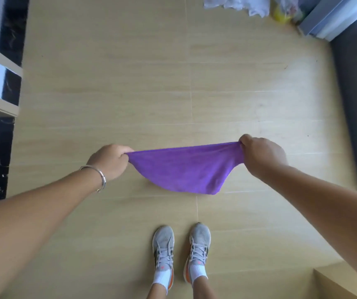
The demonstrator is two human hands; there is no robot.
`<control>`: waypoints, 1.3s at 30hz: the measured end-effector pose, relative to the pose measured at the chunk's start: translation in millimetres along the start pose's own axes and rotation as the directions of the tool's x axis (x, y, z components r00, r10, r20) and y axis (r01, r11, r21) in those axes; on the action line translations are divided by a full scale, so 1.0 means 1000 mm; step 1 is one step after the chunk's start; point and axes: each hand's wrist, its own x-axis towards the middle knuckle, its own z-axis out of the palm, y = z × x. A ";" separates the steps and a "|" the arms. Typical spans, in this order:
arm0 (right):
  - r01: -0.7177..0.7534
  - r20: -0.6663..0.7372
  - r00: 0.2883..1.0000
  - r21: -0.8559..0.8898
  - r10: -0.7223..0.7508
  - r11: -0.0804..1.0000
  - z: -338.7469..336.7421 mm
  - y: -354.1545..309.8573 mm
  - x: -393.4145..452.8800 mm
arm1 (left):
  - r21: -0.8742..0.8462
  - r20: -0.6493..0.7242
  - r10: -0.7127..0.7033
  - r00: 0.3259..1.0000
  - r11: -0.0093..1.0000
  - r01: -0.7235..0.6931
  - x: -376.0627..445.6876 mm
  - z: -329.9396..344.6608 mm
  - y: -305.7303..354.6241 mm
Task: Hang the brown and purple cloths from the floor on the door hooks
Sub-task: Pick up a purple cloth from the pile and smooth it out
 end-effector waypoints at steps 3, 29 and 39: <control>0.020 -0.128 0.992 0.026 -0.016 0.999 -0.051 -0.002 0.030 | -0.085 -0.163 0.018 0.986 0.996 -0.032 0.020 -0.053 0.029; 0.441 -0.204 0.889 0.142 -0.409 0.886 0.080 -0.006 -0.090 | -0.012 -0.278 0.029 0.960 0.999 -0.034 -0.124 0.084 -0.068; 0.267 0.237 0.930 0.088 -0.280 0.960 0.214 -0.018 -0.122 | -0.153 0.130 -0.375 0.918 0.907 0.392 -0.124 0.206 -0.118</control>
